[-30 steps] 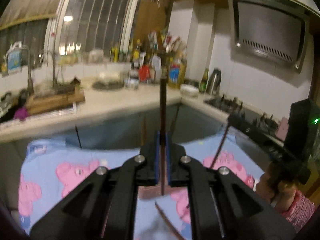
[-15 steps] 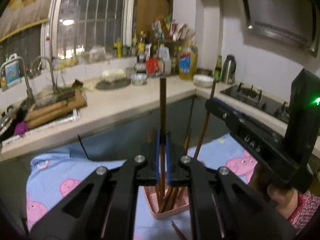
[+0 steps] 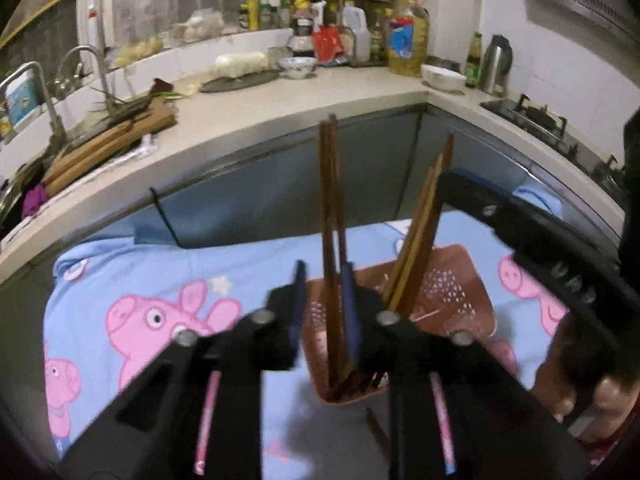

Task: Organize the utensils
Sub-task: 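Lower both chopsticks into the pink basket and open both tools, then move both open tools back to the last chopsticks on the blanket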

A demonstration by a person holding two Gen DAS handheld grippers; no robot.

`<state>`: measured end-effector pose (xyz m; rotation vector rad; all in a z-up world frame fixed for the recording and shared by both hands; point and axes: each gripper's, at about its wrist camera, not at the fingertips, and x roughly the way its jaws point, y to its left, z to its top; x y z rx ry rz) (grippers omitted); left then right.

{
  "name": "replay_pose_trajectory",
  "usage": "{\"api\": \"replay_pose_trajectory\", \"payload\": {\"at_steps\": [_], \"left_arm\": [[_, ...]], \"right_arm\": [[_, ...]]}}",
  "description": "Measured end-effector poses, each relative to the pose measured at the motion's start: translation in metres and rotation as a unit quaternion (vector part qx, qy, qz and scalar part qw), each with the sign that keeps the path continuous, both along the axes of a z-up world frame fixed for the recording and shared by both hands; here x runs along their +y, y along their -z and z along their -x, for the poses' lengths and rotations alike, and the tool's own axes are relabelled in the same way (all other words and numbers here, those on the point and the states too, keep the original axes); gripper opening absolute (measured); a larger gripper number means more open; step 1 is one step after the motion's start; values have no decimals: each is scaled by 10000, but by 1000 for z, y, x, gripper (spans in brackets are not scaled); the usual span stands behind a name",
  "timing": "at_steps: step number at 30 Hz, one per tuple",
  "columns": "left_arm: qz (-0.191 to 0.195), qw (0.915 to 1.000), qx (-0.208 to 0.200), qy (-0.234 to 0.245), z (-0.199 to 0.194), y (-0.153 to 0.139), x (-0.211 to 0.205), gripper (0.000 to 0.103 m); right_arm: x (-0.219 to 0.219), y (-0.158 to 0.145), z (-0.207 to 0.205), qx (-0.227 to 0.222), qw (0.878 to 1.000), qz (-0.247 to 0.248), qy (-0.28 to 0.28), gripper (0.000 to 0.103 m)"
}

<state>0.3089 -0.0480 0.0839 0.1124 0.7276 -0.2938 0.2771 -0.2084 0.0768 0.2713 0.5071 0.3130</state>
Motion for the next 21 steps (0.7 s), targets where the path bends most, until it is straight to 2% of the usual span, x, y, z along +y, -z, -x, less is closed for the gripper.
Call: {"api": "replay_pose_trajectory", "payload": {"at_steps": [2, 7, 9, 10, 11, 12, 13, 14, 15, 17, 20, 21], "left_arm": [[143, 9996, -235, -63, 13, -18, 6, 29], [551, 9949, -838, -145, 56, -60, 24, 29], [694, 9923, -1011, -149, 77, -67, 32, 32], [756, 9911, -1086, -152, 90, -67, 37, 34], [786, 9904, -1123, -154, 98, -66, 39, 35], [814, 9898, -1155, -154, 110, -62, 43, 35], [818, 9899, -1148, -165, 122, -54, 47, 35], [792, 9909, -1078, -176, 133, -40, 51, 35], [753, 9920, -998, -181, 140, -29, 52, 35], [598, 9953, -730, -215, 152, 1, 53, 35], [231, 9995, -98, -175, 167, 62, 47, 35], [103, 9998, 14, -192, 172, 74, 45, 35]], "right_arm": [[-6, -10, 7, -78, 9998, -168, 61, 0], [-12, -53, 44, -689, 9973, -241, 120, 5], [-14, -68, 66, -878, 9956, -323, 55, 6], [-15, -72, 77, -948, 9949, -355, 33, 8], [-16, -75, 91, -1023, 9939, -400, -17, 17], [-17, -76, 104, -1074, 9931, -453, -78, 32], [-18, -76, 112, -1095, 9927, -484, -118, 40], [-20, -71, 127, -1104, 9924, -512, -168, 52], [-21, -61, 144, -1061, 9928, -513, -223, 56], [-23, -39, 163, -828, 9944, -515, -413, 57], [-24, 17, 188, -11, 9981, -455, -426, 57], [-24, 30, 195, 168, 9982, -445, -371, 57]]}}
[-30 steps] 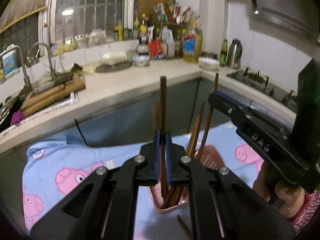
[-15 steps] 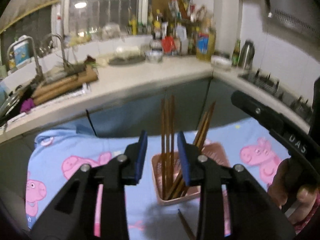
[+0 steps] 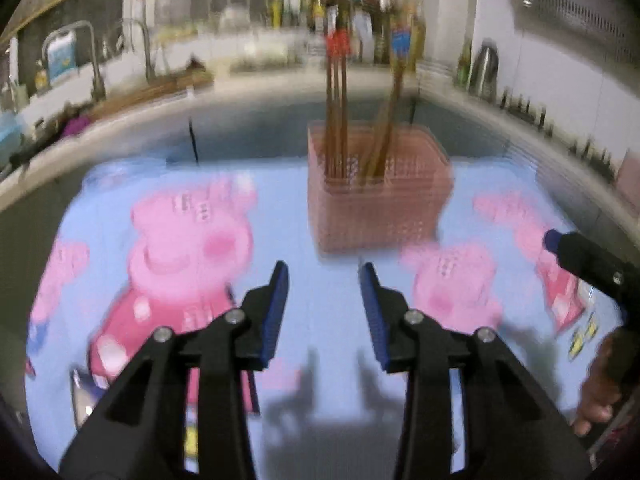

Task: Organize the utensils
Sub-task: 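Move both open tools back to the last chopsticks on the blanket, then grasp one chopstick with the right tool while the left tool grasps another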

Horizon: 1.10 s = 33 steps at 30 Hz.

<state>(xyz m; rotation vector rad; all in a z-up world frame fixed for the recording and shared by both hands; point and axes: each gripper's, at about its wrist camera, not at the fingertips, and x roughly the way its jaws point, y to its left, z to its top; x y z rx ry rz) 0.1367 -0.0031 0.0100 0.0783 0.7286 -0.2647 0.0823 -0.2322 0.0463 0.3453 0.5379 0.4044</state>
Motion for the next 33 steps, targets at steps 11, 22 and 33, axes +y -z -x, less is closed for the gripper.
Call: {"api": "replay_pose_trajectory", "payload": {"at_steps": [11, 22, 33], "left_arm": [[-192, 9971, 732, -93, 45, 68, -1, 35], [-73, 9960, 884, 45, 46, 70, -7, 35], [-101, 9924, 1173, 345, 24, 79, -40, 35]], "right_arm": [[38, 92, 70, 1137, 9865, 1177, 53, 2], [62, 130, 56, 1772, 9723, 1465, -429, 0], [52, 125, 58, 1530, 9745, 1635, -130, 0]]}}
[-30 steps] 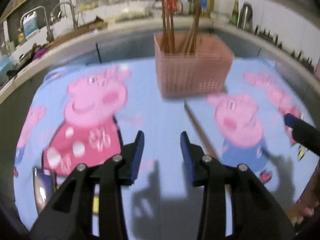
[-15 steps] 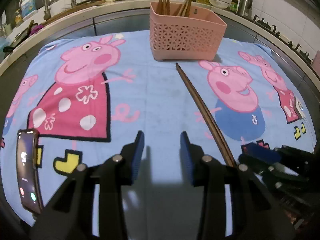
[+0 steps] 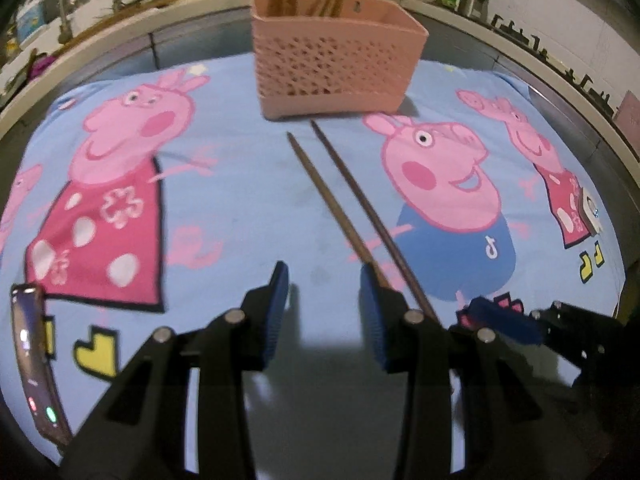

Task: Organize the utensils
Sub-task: 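Grasp one chopstick with the right tool while the left tool grasps another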

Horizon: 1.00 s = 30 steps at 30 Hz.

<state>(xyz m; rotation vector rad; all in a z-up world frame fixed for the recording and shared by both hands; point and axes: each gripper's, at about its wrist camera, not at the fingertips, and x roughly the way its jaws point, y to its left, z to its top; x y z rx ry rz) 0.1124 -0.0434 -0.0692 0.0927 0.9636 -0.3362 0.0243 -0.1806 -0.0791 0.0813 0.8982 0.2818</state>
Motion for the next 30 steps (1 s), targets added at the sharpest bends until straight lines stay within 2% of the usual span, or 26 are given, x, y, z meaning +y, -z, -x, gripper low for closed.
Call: {"api": "replay_pose_trajectory", "payload": {"at_steps": [6, 9, 10, 11, 12, 14, 22, 25, 27, 30], "left_arm": [[25, 9995, 306, 13, -19, 16, -19, 36], [-81, 9999, 151, 1, -20, 18, -25, 37], [-149, 9999, 85, -5, -19, 19, -26, 34], [-226, 9997, 20, -19, -19, 19, -27, 21], [-242, 9997, 5, 11, -19, 19, -26, 13], [-150, 9998, 86, 32, -17, 19, -18, 7], [-72, 9998, 205, -29, -3, 18, 24, 7], [-197, 9997, 148, -91, -10, 16, 26, 12], [-270, 9995, 121, -108, -17, 15, 23, 20], [-409, 9991, 5, -99, -28, 15, 16, 23]], "right_arm": [[-13, -2, -1, -18, 9997, -213, 149, 0], [-17, -2, -2, -15, 9995, -257, 181, 0], [-17, -1, -3, -6, 9995, -269, 181, 0], [-18, -1, -3, 7, 9994, -282, 180, 0], [-18, 0, -4, 15, 9994, -288, 176, 0], [-18, 2, -6, 42, 9994, -302, 161, 0], [-13, -7, -31, -11, 9996, -273, -5, 0], [-8, -11, -52, 5, 9995, -315, -71, 0], [-3, -13, -69, 32, 9993, -341, -117, 0], [-1, -11, -83, 142, 9990, -401, -142, 0]]}}
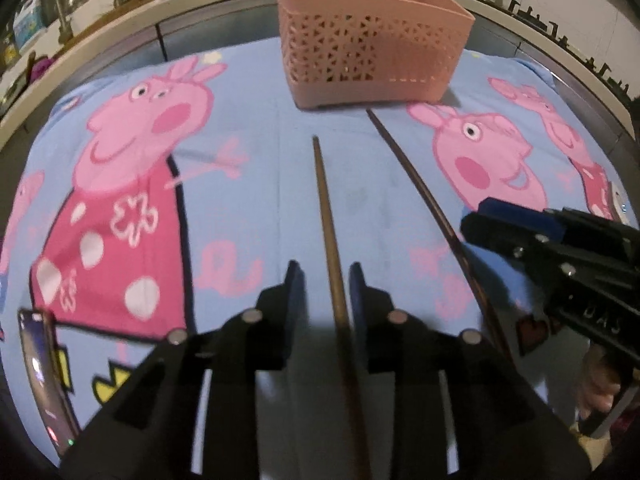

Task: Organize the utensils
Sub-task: 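Grasp one chopstick with the right tool while the left tool grasps another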

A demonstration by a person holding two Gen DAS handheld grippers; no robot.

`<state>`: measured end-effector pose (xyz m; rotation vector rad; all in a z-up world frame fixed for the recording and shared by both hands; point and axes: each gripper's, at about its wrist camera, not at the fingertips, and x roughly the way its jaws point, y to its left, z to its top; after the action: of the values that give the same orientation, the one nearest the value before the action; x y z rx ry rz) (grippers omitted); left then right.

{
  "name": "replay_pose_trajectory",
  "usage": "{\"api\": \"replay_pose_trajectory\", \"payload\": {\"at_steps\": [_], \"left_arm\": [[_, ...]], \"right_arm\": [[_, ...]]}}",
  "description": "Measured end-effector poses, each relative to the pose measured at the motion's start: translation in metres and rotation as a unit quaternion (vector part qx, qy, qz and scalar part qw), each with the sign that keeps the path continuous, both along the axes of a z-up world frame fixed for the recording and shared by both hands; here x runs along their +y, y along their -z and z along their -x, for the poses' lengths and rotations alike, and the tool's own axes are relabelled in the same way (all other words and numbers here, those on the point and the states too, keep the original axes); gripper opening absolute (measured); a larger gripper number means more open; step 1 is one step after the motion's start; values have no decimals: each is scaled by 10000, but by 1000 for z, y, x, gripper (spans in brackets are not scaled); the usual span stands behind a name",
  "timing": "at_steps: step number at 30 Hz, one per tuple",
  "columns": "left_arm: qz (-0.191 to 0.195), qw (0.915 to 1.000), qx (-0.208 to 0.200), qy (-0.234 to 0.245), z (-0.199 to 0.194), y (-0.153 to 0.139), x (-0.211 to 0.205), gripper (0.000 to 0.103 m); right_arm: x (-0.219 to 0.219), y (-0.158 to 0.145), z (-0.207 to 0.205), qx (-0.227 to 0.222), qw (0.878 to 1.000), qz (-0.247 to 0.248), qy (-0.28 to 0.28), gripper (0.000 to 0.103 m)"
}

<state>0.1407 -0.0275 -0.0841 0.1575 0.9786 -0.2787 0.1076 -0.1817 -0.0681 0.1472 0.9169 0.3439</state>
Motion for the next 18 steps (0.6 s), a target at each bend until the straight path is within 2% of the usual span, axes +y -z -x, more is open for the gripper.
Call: {"api": "replay_pose_trajectory", "payload": {"at_steps": [3, 10, 14, 17, 18], "left_arm": [[-51, 9999, -119, -27, -8, 1, -3, 24], [-54, 9997, -250, 11, -18, 1, -4, 25], [-46, 9995, -301, -13, -28, 1, -4, 31], [-19, 9994, -341, 13, -35, 1, -5, 31], [5, 9993, -363, 29, -38, 1, -5, 27]], "right_arm": [[2, 2, -12, 120, 9999, -42, -17, 0], [11, 7, -36, 263, 9993, 241, -71, 0], [21, 7, -54, 196, 9987, 468, -90, 0], [27, 7, -67, 113, 9981, 579, -153, 0], [30, 8, -71, 88, 9978, 627, -210, 0]]}}
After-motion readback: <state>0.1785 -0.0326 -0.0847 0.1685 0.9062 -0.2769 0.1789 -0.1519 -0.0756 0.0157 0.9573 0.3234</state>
